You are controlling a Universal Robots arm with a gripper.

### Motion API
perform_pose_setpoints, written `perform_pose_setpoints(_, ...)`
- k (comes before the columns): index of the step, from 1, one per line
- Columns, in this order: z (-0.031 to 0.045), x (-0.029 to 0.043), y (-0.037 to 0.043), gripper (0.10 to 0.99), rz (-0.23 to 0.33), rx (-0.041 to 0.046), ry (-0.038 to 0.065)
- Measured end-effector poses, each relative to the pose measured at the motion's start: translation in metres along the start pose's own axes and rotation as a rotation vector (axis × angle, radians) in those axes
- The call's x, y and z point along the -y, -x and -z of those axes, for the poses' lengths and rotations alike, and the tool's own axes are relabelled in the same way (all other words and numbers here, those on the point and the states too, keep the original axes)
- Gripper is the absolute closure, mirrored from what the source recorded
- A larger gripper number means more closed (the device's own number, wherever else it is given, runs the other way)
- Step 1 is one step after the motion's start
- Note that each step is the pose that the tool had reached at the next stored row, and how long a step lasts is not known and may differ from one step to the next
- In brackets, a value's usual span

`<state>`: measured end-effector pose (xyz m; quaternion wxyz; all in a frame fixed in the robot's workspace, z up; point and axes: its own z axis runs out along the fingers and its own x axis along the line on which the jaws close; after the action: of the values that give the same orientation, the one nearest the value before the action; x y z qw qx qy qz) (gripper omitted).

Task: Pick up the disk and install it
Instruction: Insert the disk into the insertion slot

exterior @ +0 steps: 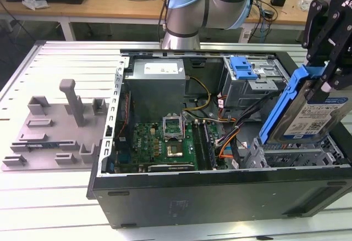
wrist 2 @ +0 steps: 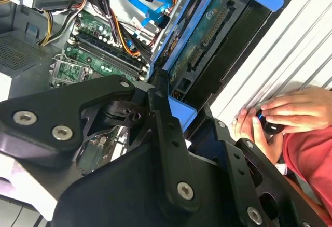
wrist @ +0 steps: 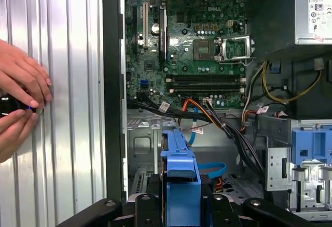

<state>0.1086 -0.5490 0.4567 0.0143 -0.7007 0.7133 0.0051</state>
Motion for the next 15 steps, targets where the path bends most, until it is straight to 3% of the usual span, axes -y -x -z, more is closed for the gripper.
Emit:
perform_pose_setpoints(8,-0.0039,0.0001,-0.0023,0.722,0.0,-0.0001,0.0)
perform_pose_setpoints(15,-0.0123,0.0003,-0.0027,0.722,0.0,0.0001,0.0)
